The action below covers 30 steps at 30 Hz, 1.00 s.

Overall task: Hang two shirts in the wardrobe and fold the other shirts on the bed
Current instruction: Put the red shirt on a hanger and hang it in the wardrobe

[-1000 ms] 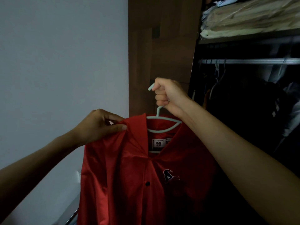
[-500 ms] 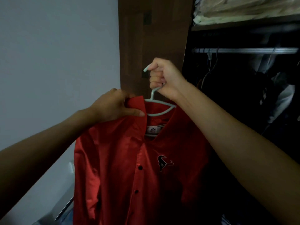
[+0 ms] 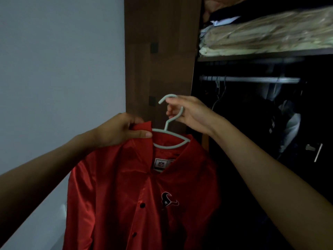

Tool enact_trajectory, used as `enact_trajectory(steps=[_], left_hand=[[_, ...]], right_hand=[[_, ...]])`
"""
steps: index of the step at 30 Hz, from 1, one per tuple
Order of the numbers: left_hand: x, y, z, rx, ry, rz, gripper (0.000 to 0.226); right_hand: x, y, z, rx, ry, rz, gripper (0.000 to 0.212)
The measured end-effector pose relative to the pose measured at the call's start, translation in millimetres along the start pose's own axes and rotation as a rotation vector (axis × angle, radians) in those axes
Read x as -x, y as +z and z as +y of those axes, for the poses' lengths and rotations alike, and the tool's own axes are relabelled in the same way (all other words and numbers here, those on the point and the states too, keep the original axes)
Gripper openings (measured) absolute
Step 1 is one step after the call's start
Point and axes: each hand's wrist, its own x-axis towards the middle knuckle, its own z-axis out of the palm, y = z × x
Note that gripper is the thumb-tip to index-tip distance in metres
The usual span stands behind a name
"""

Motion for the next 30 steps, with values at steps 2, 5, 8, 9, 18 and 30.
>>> enact_trajectory(steps=[2, 5, 8, 9, 18, 30], left_hand=[[2, -5, 0, 0.081, -0.018, -0.013, 0.029], [-2, -12, 9, 0.142, 0.009, -0.035, 0.023], [-13, -12, 26, 0.166, 0.051, -0.085, 0.015], [-17, -11, 30, 0.152, 0.064, -0.101, 0.015], [-67, 57, 37, 0.019, 0.225, 0.024, 0.053], [-127, 132, 53, 0.261, 0.148, -0.015, 0.017]], right_hand=[[16, -14, 0, 0.219, 0.14, -0.077, 0.037], [47, -13, 4, 0.41, 0.519, -0.331, 0.058], [75, -1, 16, 0.288, 0.543, -0.249, 0.046], [84, 3, 21, 0.181, 0.499, -0.189, 0.04], [189, 31, 45, -0.514, 0.318, 0.339, 0.044], [201, 2, 7, -0.213, 0.113, 0.809, 0.037]])
